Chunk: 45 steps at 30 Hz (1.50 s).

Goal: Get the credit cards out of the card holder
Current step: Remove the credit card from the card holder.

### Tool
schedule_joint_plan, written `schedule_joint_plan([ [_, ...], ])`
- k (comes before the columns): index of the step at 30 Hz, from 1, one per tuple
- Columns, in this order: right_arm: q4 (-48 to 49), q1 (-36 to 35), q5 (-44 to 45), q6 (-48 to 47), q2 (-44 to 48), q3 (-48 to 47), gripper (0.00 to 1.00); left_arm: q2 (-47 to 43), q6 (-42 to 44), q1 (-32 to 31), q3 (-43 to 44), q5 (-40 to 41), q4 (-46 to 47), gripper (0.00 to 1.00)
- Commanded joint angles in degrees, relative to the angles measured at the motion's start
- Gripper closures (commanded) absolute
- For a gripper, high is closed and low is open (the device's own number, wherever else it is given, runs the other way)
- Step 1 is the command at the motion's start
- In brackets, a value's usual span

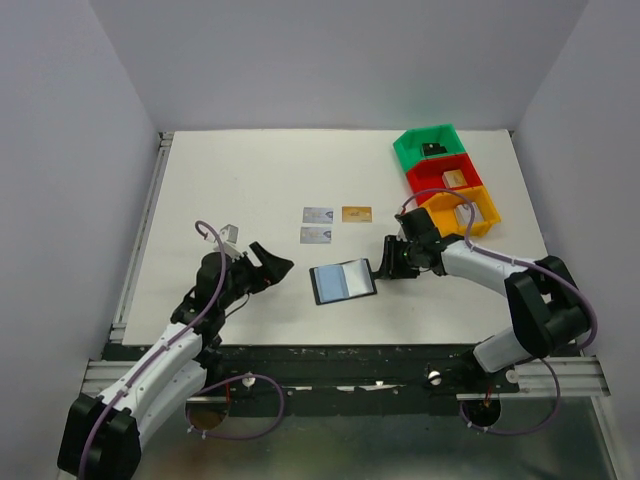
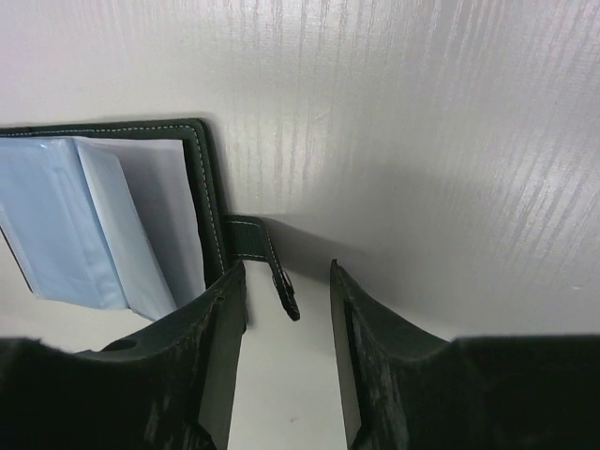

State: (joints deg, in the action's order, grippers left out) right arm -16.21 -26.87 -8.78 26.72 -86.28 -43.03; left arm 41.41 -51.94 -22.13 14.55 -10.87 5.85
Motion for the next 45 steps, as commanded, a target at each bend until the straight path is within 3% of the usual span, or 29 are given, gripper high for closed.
schedule_joint_plan([
  [1, 2.58, 0.59, -1.86, 0.61, -2.4, -2.15, 0.55, 1.39, -0.53, -0.9, -0.4, -1.78, 2.67, 0.14],
  [9, 2.85, 0.77, -2.83, 0.7, -3.46, -1.89, 0.7, 2.54, 0.0, -1.95, -0.31, -1.61, 3.65, 0.17],
  [17, 1.97, 0.77, -5.2, 0.17, 1.46, -0.48, 1.0, 8.41, 0.96, -4.05, 1.53, -2.05, 3.64, 0.18],
  [27, -1.02, 0.77, -11.35, -2.55, 10.16, 1.19, 1.0, 27.66, 4.48, -14.07, 12.95, -3.72, 5.23, 0.35],
  [45, -1.9, 0.68, -11.7, -3.69, 10.87, 1.45, 1.0, 38.13, 6.24, -16.1, 16.92, -2.22, 5.49, 0.34],
])
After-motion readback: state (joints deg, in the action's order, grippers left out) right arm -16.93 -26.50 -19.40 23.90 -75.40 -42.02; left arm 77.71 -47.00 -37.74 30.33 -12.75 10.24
